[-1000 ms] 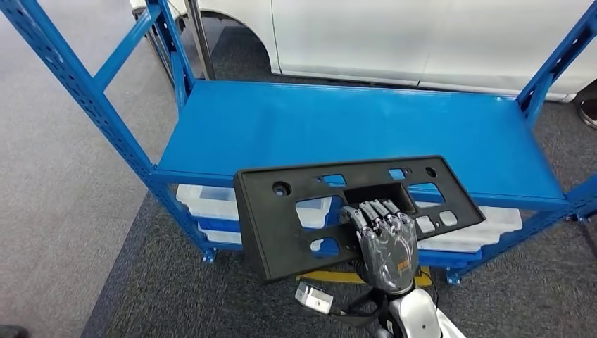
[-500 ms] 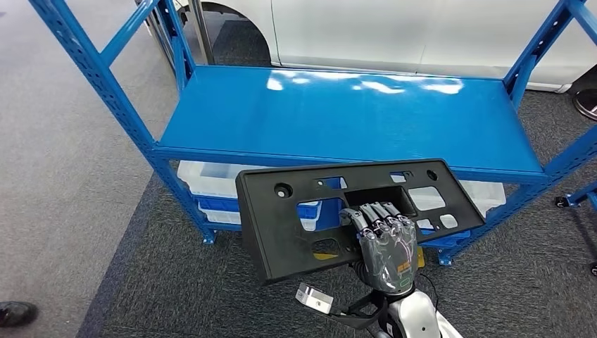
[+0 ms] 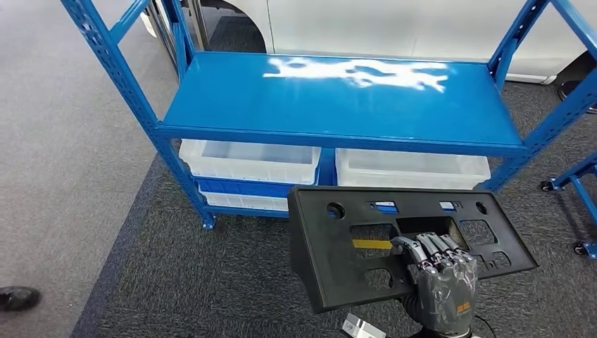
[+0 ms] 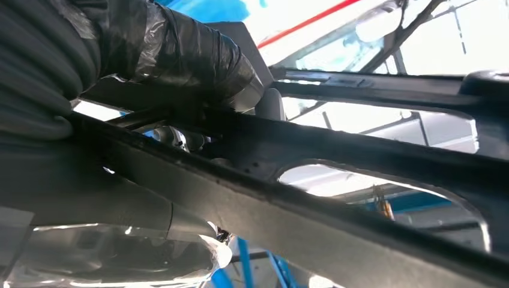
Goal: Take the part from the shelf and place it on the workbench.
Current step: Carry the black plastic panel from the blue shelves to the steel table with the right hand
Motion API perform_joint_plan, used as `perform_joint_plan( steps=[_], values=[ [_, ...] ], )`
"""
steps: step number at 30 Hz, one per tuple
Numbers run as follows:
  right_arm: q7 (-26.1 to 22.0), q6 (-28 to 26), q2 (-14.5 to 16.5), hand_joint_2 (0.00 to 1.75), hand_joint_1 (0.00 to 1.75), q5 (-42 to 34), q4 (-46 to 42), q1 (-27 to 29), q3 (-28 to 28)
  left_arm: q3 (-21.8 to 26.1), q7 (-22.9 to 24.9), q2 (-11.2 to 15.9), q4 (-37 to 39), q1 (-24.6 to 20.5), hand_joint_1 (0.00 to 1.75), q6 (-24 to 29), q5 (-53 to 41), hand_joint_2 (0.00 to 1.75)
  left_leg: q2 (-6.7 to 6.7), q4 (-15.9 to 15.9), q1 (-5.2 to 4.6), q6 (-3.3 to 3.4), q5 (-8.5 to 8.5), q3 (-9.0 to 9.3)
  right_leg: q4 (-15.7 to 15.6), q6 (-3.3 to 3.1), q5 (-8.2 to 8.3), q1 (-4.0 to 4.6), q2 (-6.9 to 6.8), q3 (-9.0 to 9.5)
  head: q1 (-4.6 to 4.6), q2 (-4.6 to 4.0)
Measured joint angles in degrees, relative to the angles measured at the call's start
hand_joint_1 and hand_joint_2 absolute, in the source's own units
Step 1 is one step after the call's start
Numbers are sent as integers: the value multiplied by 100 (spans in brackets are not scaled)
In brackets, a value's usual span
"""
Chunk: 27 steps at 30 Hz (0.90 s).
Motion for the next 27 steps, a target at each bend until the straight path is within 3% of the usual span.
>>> perform_joint_plan(
  steps=[2, 3, 4, 6, 7, 8, 9, 10, 11, 12, 14, 15, 17, 18, 19, 20, 22, 23, 24, 25, 26, 27],
  values=[
    [-75, 0, -1, 175, 175, -32, -9, 7, -32, 0, 7, 4, 0, 9, 0, 2, 26, 175, -14, 22, 7, -67, 35, -61, 9, -116, 83, -7, -14, -98, -1, 0],
    [-117, 0, -1, 175, 175, -58, -9, 4, -45, 0, 12, 4, 0, 13, 0, 3, 38, 175, -21, 92, 17, -101, -77, -116, 8, -177, 147, -11, -26, -170, -2, 0],
    [-154, 0, 1, 175, 175, -88, -9, 0, -59, 1, 20, 3, 1, 19, 0, 3, 47, 175, -29, 247, 28, -133, -293, -183, 3, -227, 217, -18, -38, -252, -2, 0],
    [-219, 0, 7, 175, 175, -149, -10, -1, -101, 2, 31, -7, 1, 18, 0, 2, 57, 175, -34, 857, 48, -180, -902, -319, 9, -280, 360, -8, -48, -432, -3, 0],
    [-246, 0, 13, 175, 175, -168, -10, 4, -126, 2, 34, -9, 2, 17, 0, 2, 61, 175, -34, 1200, 53, -190, -1097, -355, 16, -284, 430, 2, -51, -525, -3, 0],
    [-270, 0, 21, 175, 175, -183, -10, 12, -152, 2, 34, -10, 2, 15, 0, 0, 63, 175, -34, 1461, 56, -190, -1155, -344, 25, -286, 498, 14, -56, -619, -3, 0],
    [-290, 0, 29, 175, 175, -191, -10, 23, -179, 2, 34, -11, 2, 14, 0, -4, 64, 175, -35, 1558, 55, -177, -1070, -256, 32, -285, 563, 26, -60, -709, -4, 0],
    [-301, 0, 37, 175, 175, -196, -10, 35, -206, 2, 34, -13, 2, 13, 0, -8, 64, 175, -38, 1448, 50, -146, -902, -71, 37, -284, 628, 40, -60, -793, -4, 0],
    [-308, 0, 44, 175, 175, -200, -13, 44, -229, 2, 34, -13, 2, 10, 0, -13, 64, 175, -44, 1146, 37, -97, -747, 212, 40, -281, 694, 50, -59, -865, -4, 0],
    [-313, 0, 52, 175, 175, -203, -18, 52, -249, 2, 35, -11, 0, 3, 0, -17, 64, 175, -49, 701, 14, -34, -697, 559, 41, -270, 756, 61, -56, -919, -4, 0],
    [-319, 0, 68, 175, 175, -204, -37, 62, -280, 2, 35, -9, -2, -14, 0, -21, 65, 175, -61, -138, -35, 42, -791, 1123, 17, -225, 876, 57, -63, -959, -3, 0],
    [-321, 0, 74, 175, 175, -204, -46, 67, -292, 2, 35, -8, -3, -18, 0, -22, 66, 175, -63, -359, -57, 61, -840, 1243, -14, -189, 943, 45, -71, -956, -4, 0],
    [-324, 0, 80, 175, 175, -204, -56, 77, -317, 2, 35, -15, -2, -17, 0, -22, 66, 175, -47, -483, -64, 88, -709, 1212, -101, -120, 1060, 24, -75, -959, -6, 0],
    [-324, 0, 83, 175, 175, -204, -58, 85, -326, 2, 36, -20, -2, -19, 0, -23, 66, 175, -36, -530, -52, 124, -612, 1155, -82, -94, 989, 27, -66, -992, -6, 0],
    [-324, 0, 86, 175, 175, -204, -60, 92, -338, 2, 36, -25, -2, -22, 0, -23, 66, 175, -19, -570, -34, 157, -510, 1075, 23, -75, 798, 35, -53, -1039, -5, 0],
    [-325, 0, 86, 175, 175, -204, -59, 99, -349, 3, 37, -32, -2, -24, 0, -25, 66, 175, -2, -588, -18, 184, -422, 983, 239, -62, 493, 38, -42, -1095, -3, 0],
    [-325, 0, 87, 175, 175, -204, -59, 106, -361, 4, 37, -39, -2, -17, 0, -26, 66, 175, 13, -550, -25, 211, -279, 767, 920, -34, -71, 37, -30, -1181, -1, 0],
    [-325, 0, 88, 175, 175, -204, -58, 110, -363, 4, 37, -42, -2, -14, 0, -26, 66, 175, 20, -509, -29, 207, -209, 647, 1250, -20, -143, 36, -30, -1189, 0, 0],
    [-325, 0, 88, 175, 175, -204, -58, 112, -364, 4, 37, -43, -2, -14, 0, -26, 66, 175, 24, -455, -31, 198, -144, 517, 1472, -10, -60, 35, -30, -1148, 0, 0],
    [-325, 0, 88, 175, 175, -204, -58, 112, -366, 4, 37, -44, -2, -14, 0, -26, 66, 175, 26, -392, -31, 185, -89, 383, 1518, -6, 129, 33, -30, -1032, 0, 0],
    [-325, 0, 88, 175, 175, -204, -58, 112, -368, 4, 37, -46, -2, -15, 0, -26, 66, 175, 26, -319, -30, 170, -41, 252, 1359, -8, 304, 31, -30, -813, 0, 0],
    [-325, 0, 88, 175, 175, -204, -59, 108, -372, 5, 37, -49, -2, -15, 0, -26, 66, 175, 23, -242, -34, 149, -4, 140, 994, -17, 325, 33, -29, -490, -1, 0]
  ],
)
